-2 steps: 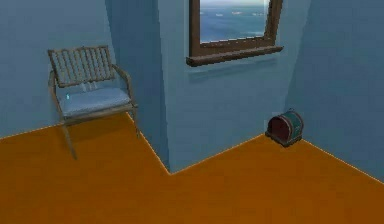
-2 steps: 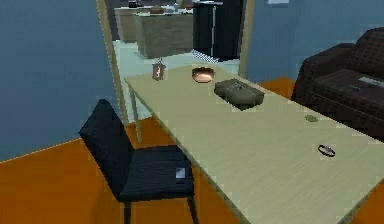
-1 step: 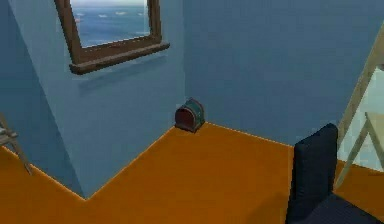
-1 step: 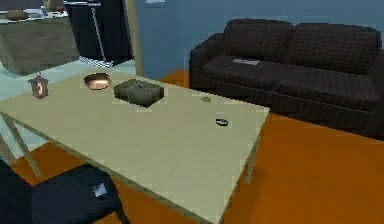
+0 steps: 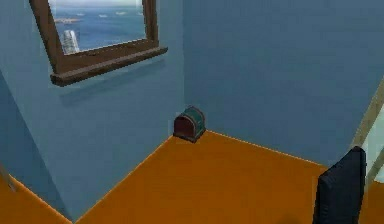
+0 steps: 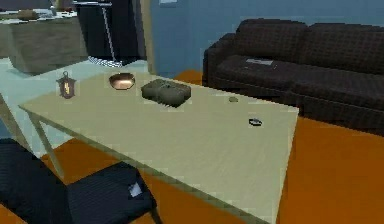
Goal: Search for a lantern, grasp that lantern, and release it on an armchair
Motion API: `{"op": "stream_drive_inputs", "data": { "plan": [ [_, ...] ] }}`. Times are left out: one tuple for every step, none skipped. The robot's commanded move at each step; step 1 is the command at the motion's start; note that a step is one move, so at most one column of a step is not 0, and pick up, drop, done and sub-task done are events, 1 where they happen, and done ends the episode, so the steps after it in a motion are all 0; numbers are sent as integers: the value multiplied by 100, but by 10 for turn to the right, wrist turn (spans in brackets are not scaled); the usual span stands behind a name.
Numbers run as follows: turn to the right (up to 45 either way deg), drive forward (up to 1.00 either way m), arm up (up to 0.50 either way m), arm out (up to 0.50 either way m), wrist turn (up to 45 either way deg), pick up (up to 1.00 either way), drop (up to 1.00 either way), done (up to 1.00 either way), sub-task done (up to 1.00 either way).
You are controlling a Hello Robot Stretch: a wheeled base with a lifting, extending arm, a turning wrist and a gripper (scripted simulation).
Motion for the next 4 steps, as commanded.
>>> {"op": "stream_drive_inputs", "data": {
  "plan": [
    [-30, 0, 0, 0, 0, 0, 0, 0, 0],
    [0, 55, 0, 0, 0, 0, 0, 0, 0],
    [300, 0, 0, 0, 0, 0, 0, 0, 0],
    [0, 65, 0, 0, 0, 0, 0, 0, 0]
  ]
}}
